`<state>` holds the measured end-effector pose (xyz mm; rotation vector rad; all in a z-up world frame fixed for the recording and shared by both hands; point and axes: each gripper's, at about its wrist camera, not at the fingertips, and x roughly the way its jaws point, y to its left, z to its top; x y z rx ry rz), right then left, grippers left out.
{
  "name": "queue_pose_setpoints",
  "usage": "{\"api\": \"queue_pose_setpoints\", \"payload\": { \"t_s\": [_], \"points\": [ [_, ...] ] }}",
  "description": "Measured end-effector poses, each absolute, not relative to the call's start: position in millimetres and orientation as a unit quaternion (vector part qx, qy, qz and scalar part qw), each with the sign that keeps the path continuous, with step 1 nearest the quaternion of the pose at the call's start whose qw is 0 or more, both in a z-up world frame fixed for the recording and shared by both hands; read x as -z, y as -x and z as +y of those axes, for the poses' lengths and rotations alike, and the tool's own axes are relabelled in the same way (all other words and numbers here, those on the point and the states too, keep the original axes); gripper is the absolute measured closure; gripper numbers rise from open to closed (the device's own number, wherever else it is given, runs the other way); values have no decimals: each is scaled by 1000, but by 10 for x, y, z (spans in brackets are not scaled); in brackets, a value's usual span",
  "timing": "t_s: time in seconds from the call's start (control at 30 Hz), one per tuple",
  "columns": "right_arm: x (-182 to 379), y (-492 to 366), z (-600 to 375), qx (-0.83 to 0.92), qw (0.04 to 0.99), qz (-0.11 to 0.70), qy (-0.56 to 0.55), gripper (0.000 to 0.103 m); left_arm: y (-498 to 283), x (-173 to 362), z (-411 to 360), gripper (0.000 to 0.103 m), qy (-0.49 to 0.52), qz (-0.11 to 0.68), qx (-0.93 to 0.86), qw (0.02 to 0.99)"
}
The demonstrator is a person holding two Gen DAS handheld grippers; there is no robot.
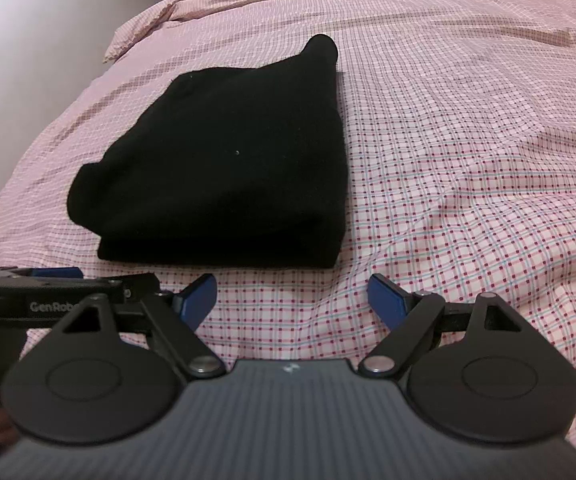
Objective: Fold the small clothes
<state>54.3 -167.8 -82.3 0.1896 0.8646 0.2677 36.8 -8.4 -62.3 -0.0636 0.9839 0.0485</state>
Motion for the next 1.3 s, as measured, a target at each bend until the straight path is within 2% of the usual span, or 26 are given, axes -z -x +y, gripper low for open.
{"api": "queue_pose_setpoints", "payload": {
  "t_s": [1.3],
  "points": [
    [823,-534,-1668,-129,895,417,-91,19,-345,663,-56,3,35,477,-25,878]
  ]
}}
